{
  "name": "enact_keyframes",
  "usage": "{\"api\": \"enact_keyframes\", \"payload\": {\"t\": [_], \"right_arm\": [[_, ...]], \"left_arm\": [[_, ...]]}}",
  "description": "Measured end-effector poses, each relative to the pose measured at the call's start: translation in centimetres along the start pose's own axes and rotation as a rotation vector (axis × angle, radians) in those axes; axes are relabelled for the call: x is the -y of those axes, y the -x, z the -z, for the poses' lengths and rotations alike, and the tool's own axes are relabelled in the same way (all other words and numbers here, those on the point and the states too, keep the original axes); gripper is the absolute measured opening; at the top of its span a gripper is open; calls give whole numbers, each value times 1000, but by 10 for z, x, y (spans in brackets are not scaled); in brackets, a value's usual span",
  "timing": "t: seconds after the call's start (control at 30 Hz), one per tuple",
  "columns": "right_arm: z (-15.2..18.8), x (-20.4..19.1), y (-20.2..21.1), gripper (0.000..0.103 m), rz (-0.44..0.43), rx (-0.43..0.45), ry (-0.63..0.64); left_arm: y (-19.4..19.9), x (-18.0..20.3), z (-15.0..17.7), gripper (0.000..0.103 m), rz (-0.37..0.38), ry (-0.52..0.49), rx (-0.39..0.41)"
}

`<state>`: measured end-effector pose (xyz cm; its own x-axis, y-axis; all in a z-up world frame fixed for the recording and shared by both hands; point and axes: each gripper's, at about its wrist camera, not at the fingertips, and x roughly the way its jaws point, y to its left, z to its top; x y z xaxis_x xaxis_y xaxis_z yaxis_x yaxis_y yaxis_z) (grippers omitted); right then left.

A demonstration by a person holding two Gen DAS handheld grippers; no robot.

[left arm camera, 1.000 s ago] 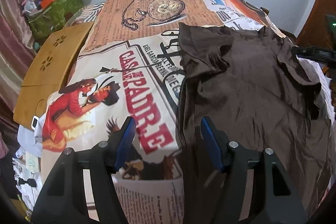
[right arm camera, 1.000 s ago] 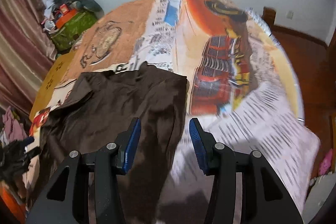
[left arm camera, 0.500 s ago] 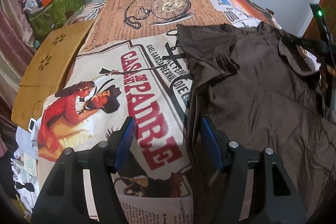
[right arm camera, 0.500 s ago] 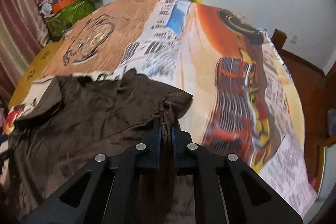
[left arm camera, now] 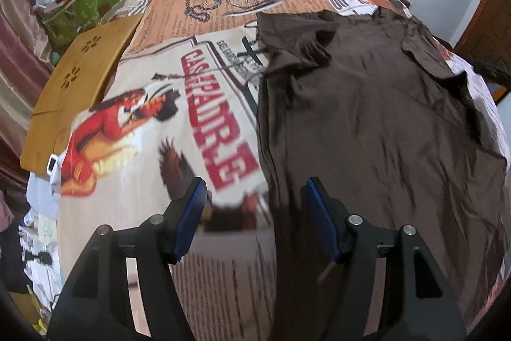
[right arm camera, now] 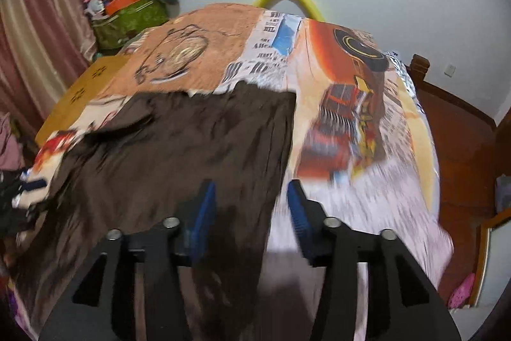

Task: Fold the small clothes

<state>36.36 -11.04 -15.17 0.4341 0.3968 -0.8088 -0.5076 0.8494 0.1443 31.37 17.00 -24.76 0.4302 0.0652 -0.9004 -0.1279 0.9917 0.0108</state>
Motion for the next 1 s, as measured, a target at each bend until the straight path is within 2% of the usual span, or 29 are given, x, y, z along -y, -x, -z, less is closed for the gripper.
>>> {"api": "enact_keyframes", "payload": {"t": [0.27,0.4,0.63,0.77,0.87,1.0], "right_arm": [[78,-7,58,47,-36,-38,-70],[114,-4,67,51,-63,-82,-138],[167,-4,70,51,-81,-147,-243],[184,-7,61,51,-92,-189,-266],[185,-18,60,54,-77,-177,-227],[180,-26,55,54,-95,-150,-219]], "left_arm": [[35,-1,42,64,4,13,-27],[48,-9,67,64,25,37,-59],[66,-19,104,64,56,76,-104],[72,-23,122,65,117,114,-109],[73,-27,129,64,158,167,-99],[77,-10,134,63,204,125,-92]]}}
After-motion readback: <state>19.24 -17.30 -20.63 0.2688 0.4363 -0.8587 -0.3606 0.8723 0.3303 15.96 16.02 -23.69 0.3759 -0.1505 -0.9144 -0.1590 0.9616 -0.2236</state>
